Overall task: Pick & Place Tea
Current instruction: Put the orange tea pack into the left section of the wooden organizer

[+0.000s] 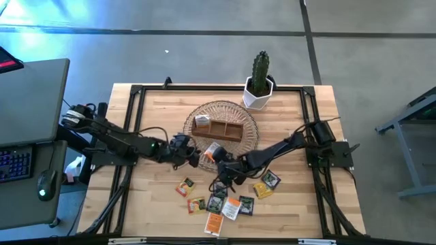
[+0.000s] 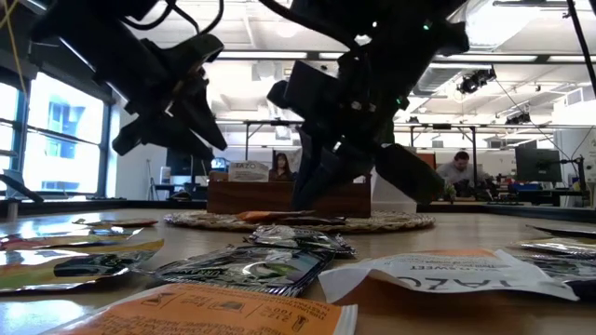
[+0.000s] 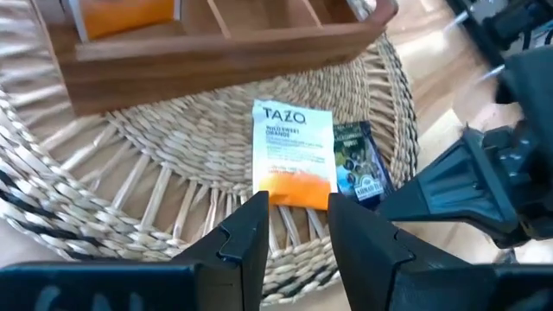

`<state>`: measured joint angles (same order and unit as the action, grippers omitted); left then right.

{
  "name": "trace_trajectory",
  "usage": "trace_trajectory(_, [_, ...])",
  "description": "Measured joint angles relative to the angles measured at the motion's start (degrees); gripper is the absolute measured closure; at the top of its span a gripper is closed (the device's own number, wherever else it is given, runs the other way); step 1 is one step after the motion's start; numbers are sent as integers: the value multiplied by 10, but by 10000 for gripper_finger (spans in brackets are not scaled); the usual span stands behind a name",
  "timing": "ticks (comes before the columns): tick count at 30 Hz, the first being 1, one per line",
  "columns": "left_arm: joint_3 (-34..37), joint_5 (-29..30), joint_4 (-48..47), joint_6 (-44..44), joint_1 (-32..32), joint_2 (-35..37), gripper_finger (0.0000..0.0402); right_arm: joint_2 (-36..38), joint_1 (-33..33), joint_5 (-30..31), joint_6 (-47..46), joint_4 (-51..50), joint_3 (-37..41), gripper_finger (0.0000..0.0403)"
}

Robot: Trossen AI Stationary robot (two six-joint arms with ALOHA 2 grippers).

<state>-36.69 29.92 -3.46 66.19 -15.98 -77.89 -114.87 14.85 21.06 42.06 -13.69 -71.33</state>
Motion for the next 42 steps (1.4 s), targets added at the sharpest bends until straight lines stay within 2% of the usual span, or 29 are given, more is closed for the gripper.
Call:
trace_trajectory(5, [0, -9, 0, 0, 4, 0, 282, 0, 2, 31, -26, 2, 0, 402])
trace_trajectory(11, [0, -9, 0, 0, 4, -1, 282, 0, 2, 30, -32, 4, 0, 387])
trace_trajectory(18, [0, -15, 32, 17, 33, -61, 282, 0, -5, 41, -31, 7, 0, 329])
trace_trajectory(24, [0, -43, 78, 16, 69, -118, 282, -4, -39, -10, -32, 5, 0, 274])
trace_trajectory(29, [0, -46, 81, 16, 91, -138, 282, -9, -63, -11, -32, 18, 0, 249])
trace_trajectory(33, [0, -71, 81, 13, 102, -140, 282, -9, -81, -45, -33, 29, 0, 249])
trace_trajectory(42, [0, -125, 82, -5, 104, -140, 282, -11, -104, -110, -21, 66, 0, 281])
